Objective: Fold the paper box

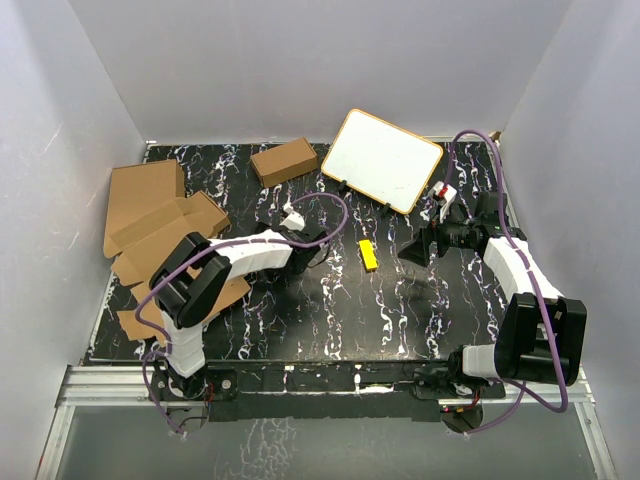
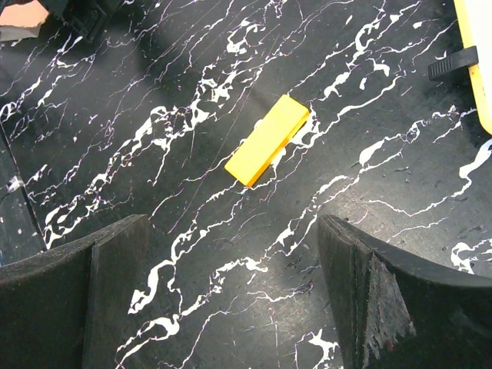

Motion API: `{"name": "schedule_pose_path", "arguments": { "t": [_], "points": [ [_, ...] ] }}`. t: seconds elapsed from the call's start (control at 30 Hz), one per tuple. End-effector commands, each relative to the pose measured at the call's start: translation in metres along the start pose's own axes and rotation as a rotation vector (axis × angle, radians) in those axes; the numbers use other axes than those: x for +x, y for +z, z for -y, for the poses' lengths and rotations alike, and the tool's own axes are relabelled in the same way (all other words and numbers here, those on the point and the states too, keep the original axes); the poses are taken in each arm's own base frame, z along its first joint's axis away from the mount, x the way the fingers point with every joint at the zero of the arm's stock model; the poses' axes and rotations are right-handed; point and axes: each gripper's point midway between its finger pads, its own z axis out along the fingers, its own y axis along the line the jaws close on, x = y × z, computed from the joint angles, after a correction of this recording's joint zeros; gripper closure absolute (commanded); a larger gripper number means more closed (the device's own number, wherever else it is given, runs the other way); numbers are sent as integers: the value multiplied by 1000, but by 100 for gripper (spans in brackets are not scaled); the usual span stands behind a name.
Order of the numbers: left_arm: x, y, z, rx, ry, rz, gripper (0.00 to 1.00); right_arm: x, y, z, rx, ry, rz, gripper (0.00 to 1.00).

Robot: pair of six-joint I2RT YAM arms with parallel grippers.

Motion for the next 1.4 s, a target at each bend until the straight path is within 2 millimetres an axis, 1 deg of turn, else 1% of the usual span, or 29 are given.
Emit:
{"name": "schedule_pose_path", "arguments": {
  "t": [0.0, 0.1, 0.17, 0.2, 0.3, 0.33, 0.43, 0.5, 0.57, 0.6, 0.67, 0.7, 0.77, 0.83, 0.9, 0.93, 0.97, 1.0, 1.03, 1.07, 1.1, 1.17, 1.3, 1.37],
  "points": [
    [6, -11, -23, -131, -74, 33, 23, -21, 0, 0, -26, -100, 55, 2],
    [12, -5, -18, -134, -82, 30, 33, -21, 0, 0, -27, -101, 55, 2],
    [11, -2, -14, -134, -94, 34, 46, -21, -1, -1, -28, -103, 55, 2],
    [11, -1, -13, -132, -99, 34, 52, -21, -1, -1, -27, -105, 54, 2],
    [14, 7, -12, -126, -111, 22, 62, -22, -2, -2, -24, -112, 56, 2],
    [14, 8, -13, -128, -113, 21, 67, -22, -3, -2, -24, -113, 57, 2],
    [12, 7, -16, -130, -122, 31, 85, -23, -4, -3, -27, -117, 61, 2],
    [4, 0, -18, -110, -137, 52, 93, -24, -4, -4, -33, -117, 63, 1],
    [-10, -16, -19, -82, -158, 99, 98, -23, -4, -4, -33, -116, 62, 1],
    [-20, -28, -18, -62, -168, 132, 100, -23, -4, -5, -34, -116, 62, 2],
    [-45, -58, -13, -1, -197, 208, 100, -24, -4, -4, -31, -117, 61, 2],
    [-57, -76, -3, 44, -197, 248, 100, -24, -4, -4, -31, -117, 62, 2],
    [-77, -103, 15, 128, -215, 299, 100, -24, -4, -2, -22, -115, 59, 2],
    [-87, -119, 43, 244, -224, 298, 100, -24, -4, 0, -12, -111, 53, 2],
    [-94, -130, 72, 322, -224, 301, 100, -23, -5, 4, 5, -106, 49, 2],
    [-96, -133, 87, 357, -220, 299, 97, -23, -5, 6, 15, -97, 49, 1],
    [-99, -136, 101, 388, -220, 291, 88, -22, -6, 9, 26, -88, 47, 2],
    [-102, -140, 110, 419, -229, 284, 67, -21, -6, 11, 35, -82, 42, 1],
    [-105, -144, 119, 445, -227, 280, 52, -20, -6, 14, 42, -75, 38, 2],
    [-109, -149, 124, 467, -232, 283, 39, -18, -6, 16, 50, -66, 34, 1],
    [-112, -153, 125, 483, -240, 287, 30, -18, -7, 19, 57, -60, 31, 1],
    [-115, -161, 119, 509, -257, 298, 20, -15, -7, 21, 62, -44, 22, 2],
    [-123, -185, 95, 598, -276, 361, 12, -13, -5, 17, 31, -44, 25, 2],
    [-127, -191, 80, 676, -296, 378, 10, -12, -4, 12, 5, -48, 33, 2]
  ]
}}
